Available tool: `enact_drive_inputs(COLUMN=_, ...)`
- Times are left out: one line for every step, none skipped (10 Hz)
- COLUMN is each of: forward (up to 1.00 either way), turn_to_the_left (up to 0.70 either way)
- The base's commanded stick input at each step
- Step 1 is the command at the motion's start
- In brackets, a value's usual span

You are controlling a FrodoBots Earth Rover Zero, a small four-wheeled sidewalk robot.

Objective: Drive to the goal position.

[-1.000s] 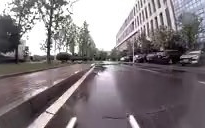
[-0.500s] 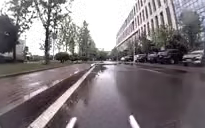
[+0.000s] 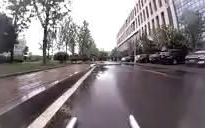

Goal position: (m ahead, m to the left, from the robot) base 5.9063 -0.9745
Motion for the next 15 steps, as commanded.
enact_drive_inputs(forward=0.70, turn_to_the_left=0.00)
enact_drive_inputs(forward=0.70, turn_to_the_left=0.00)
enact_drive_inputs(forward=0.70, turn_to_the_left=0.00)
enact_drive_inputs(forward=0.70, turn_to_the_left=0.00)
enact_drive_inputs(forward=0.70, turn_to_the_left=0.00)
enact_drive_inputs(forward=0.70, turn_to_the_left=0.00)
enact_drive_inputs(forward=0.70, turn_to_the_left=0.00)
enact_drive_inputs(forward=0.70, turn_to_the_left=0.00)
enact_drive_inputs(forward=0.70, turn_to_the_left=0.00)
enact_drive_inputs(forward=0.70, turn_to_the_left=0.00)
enact_drive_inputs(forward=0.70, turn_to_the_left=0.00)
enact_drive_inputs(forward=0.70, turn_to_the_left=0.00)
enact_drive_inputs(forward=0.70, turn_to_the_left=0.00)
enact_drive_inputs(forward=0.70, turn_to_the_left=0.00)
enact_drive_inputs(forward=0.70, turn_to_the_left=0.00)
